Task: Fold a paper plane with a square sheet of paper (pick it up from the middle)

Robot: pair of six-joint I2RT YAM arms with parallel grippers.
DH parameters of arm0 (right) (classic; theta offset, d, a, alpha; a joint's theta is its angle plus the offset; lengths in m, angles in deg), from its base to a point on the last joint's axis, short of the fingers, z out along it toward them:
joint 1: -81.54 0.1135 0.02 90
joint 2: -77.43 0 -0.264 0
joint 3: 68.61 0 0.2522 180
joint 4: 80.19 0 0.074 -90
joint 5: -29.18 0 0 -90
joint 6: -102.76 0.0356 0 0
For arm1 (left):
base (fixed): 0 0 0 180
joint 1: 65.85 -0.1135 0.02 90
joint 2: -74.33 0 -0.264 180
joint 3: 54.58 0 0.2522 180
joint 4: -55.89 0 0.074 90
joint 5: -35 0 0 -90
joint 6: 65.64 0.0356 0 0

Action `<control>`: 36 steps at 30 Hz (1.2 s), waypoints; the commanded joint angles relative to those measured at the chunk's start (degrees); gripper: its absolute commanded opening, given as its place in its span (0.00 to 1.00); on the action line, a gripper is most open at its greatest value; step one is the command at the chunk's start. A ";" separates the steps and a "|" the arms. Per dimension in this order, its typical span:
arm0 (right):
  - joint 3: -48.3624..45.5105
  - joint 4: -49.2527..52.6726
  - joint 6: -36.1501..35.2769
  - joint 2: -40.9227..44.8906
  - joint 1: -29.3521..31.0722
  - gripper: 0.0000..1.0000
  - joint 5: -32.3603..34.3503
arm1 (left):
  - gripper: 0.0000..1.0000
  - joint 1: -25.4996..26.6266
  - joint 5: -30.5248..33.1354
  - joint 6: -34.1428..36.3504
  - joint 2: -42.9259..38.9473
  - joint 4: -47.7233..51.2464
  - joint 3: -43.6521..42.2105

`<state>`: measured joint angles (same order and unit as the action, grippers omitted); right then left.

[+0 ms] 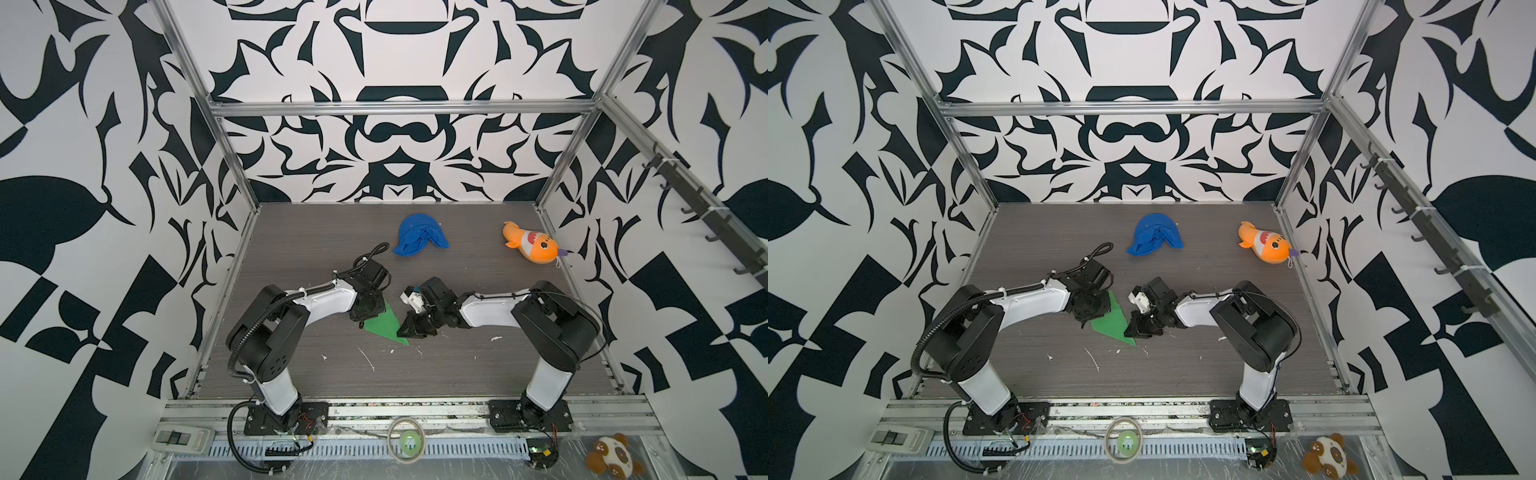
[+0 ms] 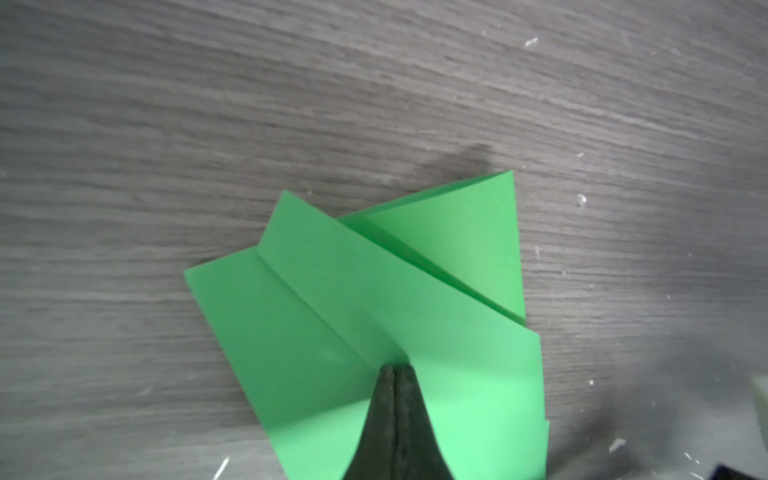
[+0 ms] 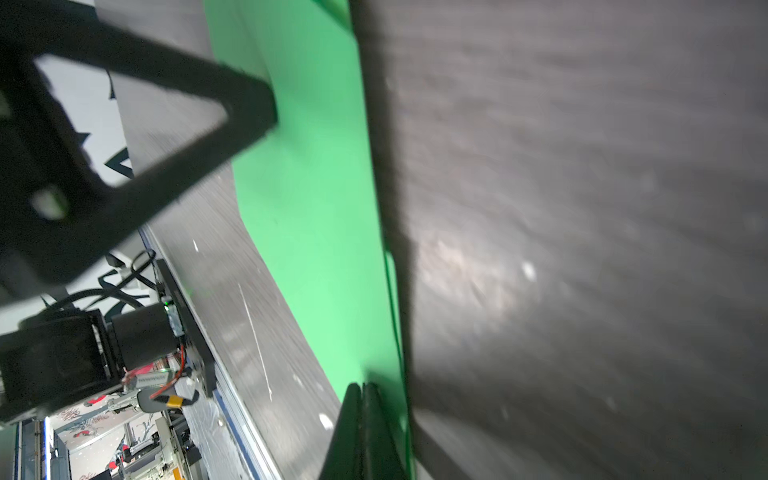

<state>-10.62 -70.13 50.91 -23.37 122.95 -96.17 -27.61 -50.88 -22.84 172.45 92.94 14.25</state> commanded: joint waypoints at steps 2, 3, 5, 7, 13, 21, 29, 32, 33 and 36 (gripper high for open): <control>-4.27 5.58 -1.37 3.84 0.03 0.00 3.33 | 0.05 -0.45 3.61 -0.63 2.18 6.68 -0.86; -5.23 5.84 -1.48 4.53 -0.02 0.00 3.79 | 0.05 -0.45 3.60 -0.57 2.05 6.64 -0.80; -6.72 6.55 -1.61 5.91 -0.10 0.00 4.56 | 0.04 -0.45 3.42 -0.46 1.93 6.77 -0.52; -7.89 6.87 -1.68 7.36 -0.10 0.00 5.23 | 0.05 -0.45 3.31 -0.35 1.73 6.86 -0.01; -7.73 7.47 -4.29 14.31 -0.06 0.00 8.82 | 0.12 -0.45 0.81 0.06 -1.50 5.47 2.70; -2.65 7.46 -8.53 18.74 -0.35 0.23 16.12 | 0.34 -0.93 -0.69 -5.34 -14.71 -3.49 -3.98; 1.06 1.30 -8.65 12.44 -0.45 0.44 12.89 | 0.68 -2.20 -6.12 -13.56 -24.66 -24.29 -20.98; 1.38 0.71 -8.41 11.83 -0.46 0.48 14.85 | 0.76 -2.21 -7.30 -15.91 -26.27 -31.64 -25.21; 1.39 0.76 -8.35 11.89 -0.46 0.50 15.73 | 0.77 -2.29 -7.77 -16.61 -25.62 -33.56 -25.90; 1.04 0.20 -8.27 12.82 -0.45 0.54 17.51 | 0.79 -2.29 -9.11 -17.87 -21.57 -37.57 -26.22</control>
<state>-11.00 -67.51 42.71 -12.20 122.56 -81.14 -29.68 -57.65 -37.55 148.43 64.87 -11.89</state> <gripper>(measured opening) 0.535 0.786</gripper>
